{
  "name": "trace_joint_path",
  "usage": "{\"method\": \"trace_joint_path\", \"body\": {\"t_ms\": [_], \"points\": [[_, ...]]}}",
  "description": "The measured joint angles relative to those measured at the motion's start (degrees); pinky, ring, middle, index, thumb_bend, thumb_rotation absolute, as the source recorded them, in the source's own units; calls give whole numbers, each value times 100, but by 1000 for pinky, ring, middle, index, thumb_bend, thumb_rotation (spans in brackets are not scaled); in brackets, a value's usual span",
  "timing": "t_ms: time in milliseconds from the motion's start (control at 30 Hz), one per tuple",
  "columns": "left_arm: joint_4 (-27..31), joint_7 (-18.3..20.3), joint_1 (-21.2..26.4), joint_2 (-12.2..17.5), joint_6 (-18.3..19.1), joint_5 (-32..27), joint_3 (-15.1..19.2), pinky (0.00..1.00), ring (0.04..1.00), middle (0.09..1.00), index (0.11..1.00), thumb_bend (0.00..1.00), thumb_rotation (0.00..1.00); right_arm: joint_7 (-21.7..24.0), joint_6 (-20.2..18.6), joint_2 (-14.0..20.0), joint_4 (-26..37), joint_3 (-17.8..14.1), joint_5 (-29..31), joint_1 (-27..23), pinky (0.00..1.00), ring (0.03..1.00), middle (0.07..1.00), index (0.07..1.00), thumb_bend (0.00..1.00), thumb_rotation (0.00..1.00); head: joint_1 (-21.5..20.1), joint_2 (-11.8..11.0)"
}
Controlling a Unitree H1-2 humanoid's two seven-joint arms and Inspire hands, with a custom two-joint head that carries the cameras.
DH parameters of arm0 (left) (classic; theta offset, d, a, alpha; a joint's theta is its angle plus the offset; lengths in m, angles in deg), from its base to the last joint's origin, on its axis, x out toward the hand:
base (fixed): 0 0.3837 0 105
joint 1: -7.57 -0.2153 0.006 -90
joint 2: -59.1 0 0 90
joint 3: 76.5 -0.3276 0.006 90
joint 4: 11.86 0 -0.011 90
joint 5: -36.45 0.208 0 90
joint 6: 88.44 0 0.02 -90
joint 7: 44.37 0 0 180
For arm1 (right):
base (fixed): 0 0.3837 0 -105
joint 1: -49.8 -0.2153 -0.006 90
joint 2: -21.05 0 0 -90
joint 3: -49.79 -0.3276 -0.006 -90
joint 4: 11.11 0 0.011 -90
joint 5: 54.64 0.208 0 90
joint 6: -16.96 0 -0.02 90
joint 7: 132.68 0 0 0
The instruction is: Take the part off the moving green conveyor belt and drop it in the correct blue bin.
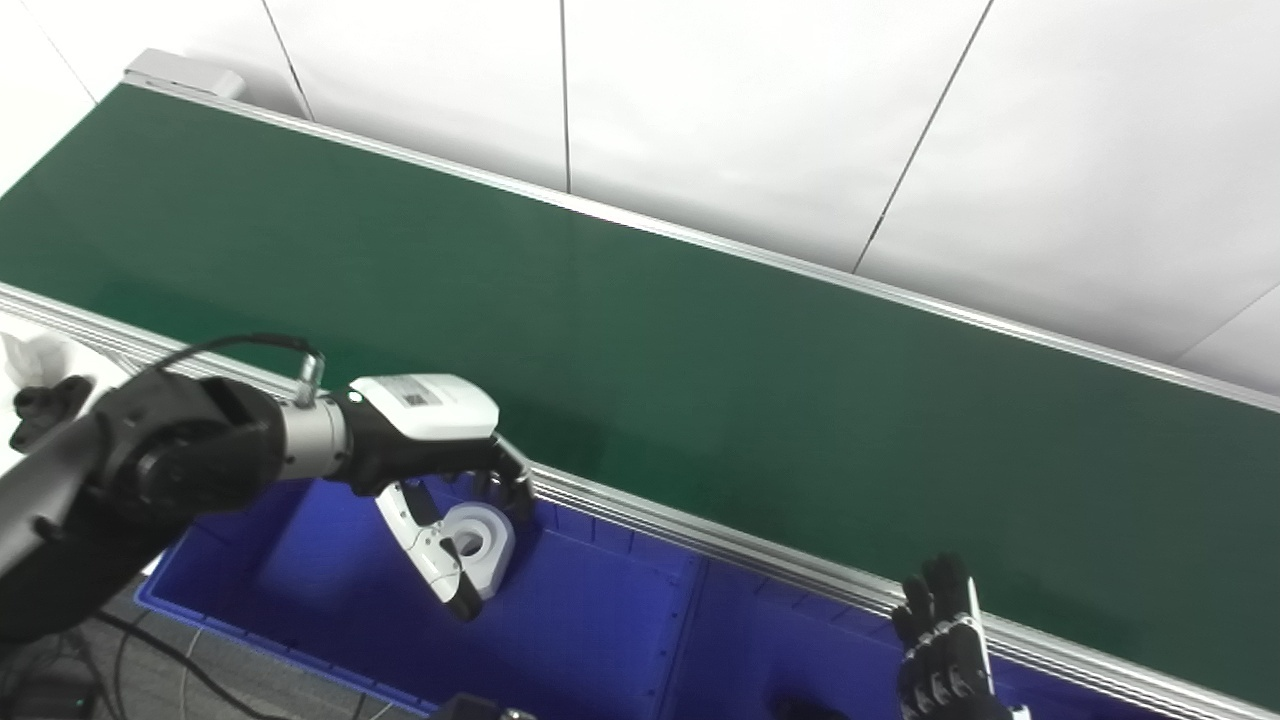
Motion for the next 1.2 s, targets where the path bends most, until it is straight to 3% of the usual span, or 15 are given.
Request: {"method": "trace_joint_path", "body": {"t_ms": [67, 133, 167, 267, 333, 400, 433, 467, 500, 533, 567, 700, 867, 1100, 1200], "points": [[0, -38, -69, -194, 359, -768, 267, 677, 786, 811, 785, 898, 862, -15, 0, -42, -52, 9, -42, -6, 997, 1000, 1000, 1000, 927, 1000, -68, 0], [23, -159, -204, -496, 600, -1479, 499, 705, 804, 830, 811, 955, 881, -42, 0, -93, -116, 28, -124, -7, 990, 999, 1000, 1000, 915, 1000, -472, 0], [101, -308, -324, -691, 776, -1892, 601, 743, 823, 862, 857, 987, 890, -58, 1, -137, -169, 46, -182, -11, 983, 993, 1000, 1000, 913, 1000, -820, 0], [401, -925, -727, -1283, 1102, -2995, 690, 878, 876, 902, 915, 975, 874, -118, 0, -257, -281, 93, -349, -17, 985, 991, 1000, 1000, 918, 1000, -1105, 0], [573, -1434, -1039, -1719, 1261, -3712, 691, 975, 948, 957, 976, 951, 935, -150, 1, -288, -298, 106, -498, -26, 990, 991, 1000, 1000, 925, 1000, -1569, 18], [868, -2198, -1475, -2408, 1408, -4232, 748, 995, 985, 987, 995, 915, 980, -226, 2, -310, -300, 134, -706, -29, 996, 991, 1000, 1000, 923, 1000, -1597, 18], [1032, -2589, -1714, -2859, 1429, -4281, 760, 998, 994, 995, 998, 903, 992, -274, 5, -325, -298, 154, -811, -30, 999, 991, 1000, 1000, 922, 1000, -1919, 44], [1165, -2948, -1924, -3274, 1428, -4263, 757, 999, 997, 998, 999, 894, 995, -338, 12, -335, -280, 173, -917, -29, 999, 992, 1000, 1000, 921, 1000, -1923, 44], [1242, -3219, -2118, -3688, 1373, -4133, 721, 1000, 1000, 1000, 1000, 880, 994, -381, 31, -343, -257, 179, -1023, -25, 1000, 992, 1000, 1000, 918, 1000, -2279, 70], [1265, -3394, -2291, -3937, 1257, -3785, 597, 1000, 1000, 1000, 1000, 878, 994, -447, 38, -343, -241, 195, -1119, -26, 1000, 992, 1000, 1000, 918, 1000, -2283, 71], [1235, -3474, -2436, -4007, 1120, -3440, 492, 1000, 1000, 1000, 1000, 843, 992, -480, 40, -342, -234, 201, -1174, -28, 1000, 985, 1000, 1000, 919, 1000, -2666, 88], [605, -3558, -2801, -4034, -12, -2116, 42, 1000, 1000, 1000, 1000, 818, 1000, -728, 40, -343, -227, 226, -1353, -29, 1000, 986, 1000, 1000, 912, 1000, -2898, 79], [121, -3652, -2871, -4072, -801, -1593, -179, 1000, 1000, 1000, 1000, 799, 1000, -947, 48, -332, -244, 255, -1385, -41, 1000, 996, 1000, 1000, 902, 1000, -3065, 228], [36, -3867, -2802, -4090, -883, -1380, -270, 1000, 1000, 1000, 1000, 815, 1000, -1121, 48, -294, -204, 311, -1398, -66, 1000, 1000, 1000, 1000, 914, 1000, -2652, 430], [94, -3960, -2773, -4153, -904, -1277, -412, 1000, 1000, 1000, 1000, 751, 1000, -1124, 47, -286, -184, 326, -1437, -68, 1000, 997, 1000, 1000, 920, 1000, -2354, 492]]}}
